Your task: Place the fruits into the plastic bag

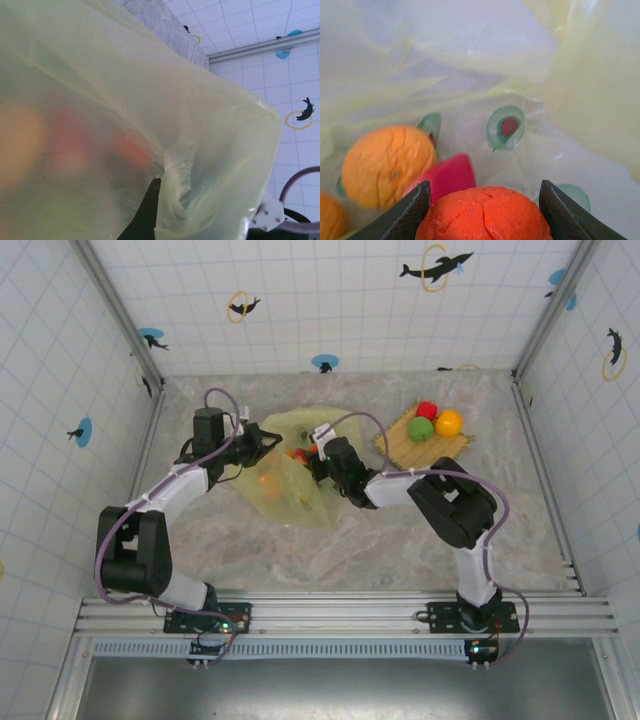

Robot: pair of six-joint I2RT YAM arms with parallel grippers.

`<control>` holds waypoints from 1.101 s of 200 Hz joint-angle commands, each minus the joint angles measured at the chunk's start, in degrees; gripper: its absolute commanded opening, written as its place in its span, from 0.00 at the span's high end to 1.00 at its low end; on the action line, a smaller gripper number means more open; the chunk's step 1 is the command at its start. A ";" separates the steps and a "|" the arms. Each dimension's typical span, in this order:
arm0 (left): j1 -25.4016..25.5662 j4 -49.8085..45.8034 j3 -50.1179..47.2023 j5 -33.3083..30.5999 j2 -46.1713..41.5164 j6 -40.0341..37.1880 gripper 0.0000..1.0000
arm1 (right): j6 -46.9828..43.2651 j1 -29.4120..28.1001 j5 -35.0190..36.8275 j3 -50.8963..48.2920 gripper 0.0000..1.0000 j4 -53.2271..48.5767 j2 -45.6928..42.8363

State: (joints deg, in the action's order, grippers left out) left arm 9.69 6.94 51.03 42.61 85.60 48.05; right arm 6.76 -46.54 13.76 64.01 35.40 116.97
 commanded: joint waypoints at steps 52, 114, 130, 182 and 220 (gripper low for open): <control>-0.32 0.53 -0.51 0.47 0.09 -0.49 1.00 | 6.13 -0.83 7.91 9.54 0.37 7.44 8.72; -0.37 0.97 -0.64 0.96 -0.44 -0.15 1.00 | 6.66 0.53 3.67 8.88 0.20 4.64 6.86; -0.37 0.99 -0.67 0.95 -0.52 -0.06 1.00 | 7.02 0.79 1.99 8.14 0.16 3.40 5.39; -0.36 1.05 -0.75 0.87 -0.01 -0.14 1.00 | 6.52 1.14 -4.08 0.36 0.15 0.66 -4.19; -0.38 -0.58 -0.32 -0.41 0.38 -1.61 1.00 | 4.50 1.38 -8.12 -6.84 0.15 -5.15 -13.72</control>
State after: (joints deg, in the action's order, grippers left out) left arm 9.69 6.87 51.03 42.59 85.60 47.94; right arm 12.82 -45.60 9.34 60.95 34.41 109.51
